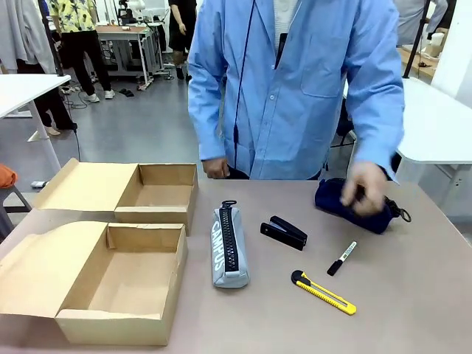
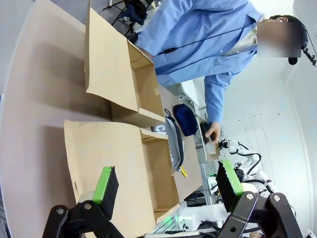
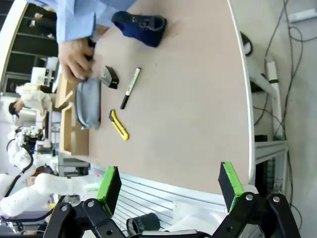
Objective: Place items inside the box.
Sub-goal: Pick up a Pencil pouch or Stapler and place it inside the Mailer Box closest to the robot.
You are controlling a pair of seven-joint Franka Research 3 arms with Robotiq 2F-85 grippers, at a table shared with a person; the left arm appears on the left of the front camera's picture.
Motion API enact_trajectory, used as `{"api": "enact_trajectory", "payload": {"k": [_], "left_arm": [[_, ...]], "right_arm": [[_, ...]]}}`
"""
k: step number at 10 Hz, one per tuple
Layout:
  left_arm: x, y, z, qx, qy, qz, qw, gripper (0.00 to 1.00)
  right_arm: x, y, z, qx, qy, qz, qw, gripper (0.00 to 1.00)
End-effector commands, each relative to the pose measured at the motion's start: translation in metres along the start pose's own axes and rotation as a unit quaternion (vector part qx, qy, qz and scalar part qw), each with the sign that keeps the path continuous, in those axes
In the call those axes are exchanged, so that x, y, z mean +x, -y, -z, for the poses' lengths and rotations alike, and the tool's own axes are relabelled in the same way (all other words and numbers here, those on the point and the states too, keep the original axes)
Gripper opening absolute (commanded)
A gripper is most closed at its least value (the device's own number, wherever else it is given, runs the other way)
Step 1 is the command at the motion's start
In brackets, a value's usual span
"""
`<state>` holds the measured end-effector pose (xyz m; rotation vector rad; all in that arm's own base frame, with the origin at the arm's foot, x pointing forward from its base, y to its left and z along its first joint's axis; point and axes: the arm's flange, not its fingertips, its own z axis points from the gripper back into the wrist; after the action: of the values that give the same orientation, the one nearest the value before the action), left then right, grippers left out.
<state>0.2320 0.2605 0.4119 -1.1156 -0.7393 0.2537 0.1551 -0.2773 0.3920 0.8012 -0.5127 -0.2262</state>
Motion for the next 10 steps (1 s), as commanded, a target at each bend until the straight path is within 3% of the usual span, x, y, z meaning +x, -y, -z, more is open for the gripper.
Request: {"api": "enact_trajectory", "payload": {"k": [1, 3, 4, 6, 8, 9, 10], "left_arm": [[0.002, 0.001, 0.0, -0.009, 0.009, 0.011, 1.0, 1.0], [0.002, 0.001, 0.0, -0.009, 0.009, 0.011, 1.0, 1.0], [0.002, 0.001, 0.0, -0.009, 0.009, 0.011, 1.0, 1.0], [0.002, 0.001, 0.0, -0.009, 0.009, 0.011, 1.0, 1.0], [0.002, 0.001, 0.0, -0.009, 0.009, 0.011, 1.0, 1.0], [0.002, 0.001, 0.0, -0.009, 0.009, 0.011, 1.0, 1.0], [0.002, 0.001, 0.0, -0.009, 0.009, 0.011, 1.0, 1.0]], "right_arm": [[0.006, -0.022, 0.021, 0.001, -0.031, -0.029, 0.999, 1.0], [0.021, -0.103, 0.093, -0.017, -0.121, -0.106, 0.987, 1.0], [0.019, -0.163, 0.142, -0.029, -0.141, -0.11, 0.984, 1.0], [-0.026, -0.244, 0.223, -0.069, -0.204, -0.165, 0.963, 1.0], [-0.084, -0.26, 0.266, -0.068, -0.292, -0.252, 0.92, 1.0], [-0.069, -0.245, 0.247, -0.054, -0.273, -0.274, 0.921, 1.0], [0.024, -0.29, 0.222, -0.065, -0.275, -0.215, 0.935, 1.0]]}}
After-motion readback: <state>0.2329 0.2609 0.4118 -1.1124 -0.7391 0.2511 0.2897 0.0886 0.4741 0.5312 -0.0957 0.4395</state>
